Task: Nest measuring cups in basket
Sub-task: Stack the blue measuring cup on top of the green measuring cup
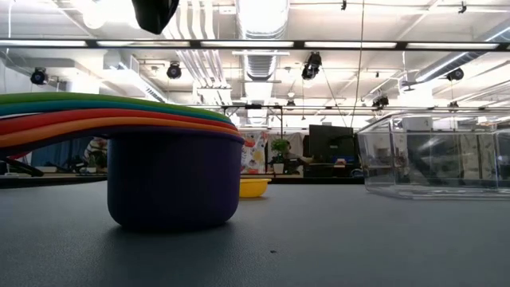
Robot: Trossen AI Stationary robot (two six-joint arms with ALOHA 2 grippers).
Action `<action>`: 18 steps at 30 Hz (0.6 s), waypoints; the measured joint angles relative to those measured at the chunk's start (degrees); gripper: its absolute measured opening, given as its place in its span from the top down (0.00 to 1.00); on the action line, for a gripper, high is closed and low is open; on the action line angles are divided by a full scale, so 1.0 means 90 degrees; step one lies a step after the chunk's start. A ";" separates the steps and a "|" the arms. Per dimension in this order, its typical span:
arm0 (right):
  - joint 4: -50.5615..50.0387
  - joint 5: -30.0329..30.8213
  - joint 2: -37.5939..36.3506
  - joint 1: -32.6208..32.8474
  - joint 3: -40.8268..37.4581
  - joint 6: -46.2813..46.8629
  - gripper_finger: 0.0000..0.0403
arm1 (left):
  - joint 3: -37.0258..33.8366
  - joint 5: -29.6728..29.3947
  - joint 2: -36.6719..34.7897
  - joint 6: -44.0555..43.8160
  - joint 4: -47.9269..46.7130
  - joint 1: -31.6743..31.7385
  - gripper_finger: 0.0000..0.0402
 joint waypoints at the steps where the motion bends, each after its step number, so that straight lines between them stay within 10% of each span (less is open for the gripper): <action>1: 0.0059 -0.0013 0.0052 0.0006 0.0000 -0.0002 0.58 | 0.0014 0.0021 0.0000 0.0001 -0.0023 0.0000 0.83; 18: 0.0176 0.0218 -0.0408 0.0014 0.0000 0.0155 0.58 | 0.0048 0.0024 0.0000 -0.0021 -0.0118 0.0010 0.83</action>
